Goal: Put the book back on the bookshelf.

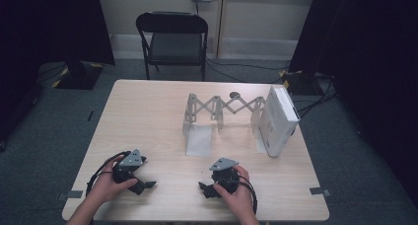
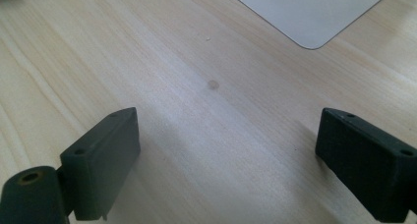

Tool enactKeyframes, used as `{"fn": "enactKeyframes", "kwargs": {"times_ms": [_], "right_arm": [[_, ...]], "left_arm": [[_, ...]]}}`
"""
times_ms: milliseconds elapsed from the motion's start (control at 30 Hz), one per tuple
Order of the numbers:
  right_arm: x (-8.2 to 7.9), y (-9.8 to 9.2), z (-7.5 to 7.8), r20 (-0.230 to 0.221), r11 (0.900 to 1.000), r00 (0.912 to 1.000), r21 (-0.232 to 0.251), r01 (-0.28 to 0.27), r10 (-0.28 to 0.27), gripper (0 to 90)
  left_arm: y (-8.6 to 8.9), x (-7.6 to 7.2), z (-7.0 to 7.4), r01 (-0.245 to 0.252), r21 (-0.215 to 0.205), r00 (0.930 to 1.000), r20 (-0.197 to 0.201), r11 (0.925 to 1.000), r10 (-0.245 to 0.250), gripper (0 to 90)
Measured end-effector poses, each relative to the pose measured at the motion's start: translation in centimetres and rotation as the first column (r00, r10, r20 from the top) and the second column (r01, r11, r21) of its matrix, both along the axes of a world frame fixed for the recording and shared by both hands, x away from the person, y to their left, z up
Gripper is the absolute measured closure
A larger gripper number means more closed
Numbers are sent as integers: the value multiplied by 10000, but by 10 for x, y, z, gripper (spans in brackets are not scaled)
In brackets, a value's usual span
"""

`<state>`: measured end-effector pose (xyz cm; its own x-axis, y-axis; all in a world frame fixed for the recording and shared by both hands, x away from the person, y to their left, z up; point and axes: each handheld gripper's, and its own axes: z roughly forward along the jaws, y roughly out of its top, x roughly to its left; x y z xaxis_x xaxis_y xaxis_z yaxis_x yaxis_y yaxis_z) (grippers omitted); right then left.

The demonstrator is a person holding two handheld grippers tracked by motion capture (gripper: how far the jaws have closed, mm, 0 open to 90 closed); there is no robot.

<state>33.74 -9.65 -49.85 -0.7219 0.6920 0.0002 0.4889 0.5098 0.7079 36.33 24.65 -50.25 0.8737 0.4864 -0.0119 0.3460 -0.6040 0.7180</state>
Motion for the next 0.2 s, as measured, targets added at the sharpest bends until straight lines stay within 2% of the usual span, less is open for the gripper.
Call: {"fn": "enactKeyframes", "kwargs": {"times_ms": [200], "right_arm": [[-1, -1, -2, 148, 9999, 9999, 130, -3, 1, 93]], "left_arm": [[0, 0, 0, -7, 27, 10000, -5, 10000, 7, 0]]}}
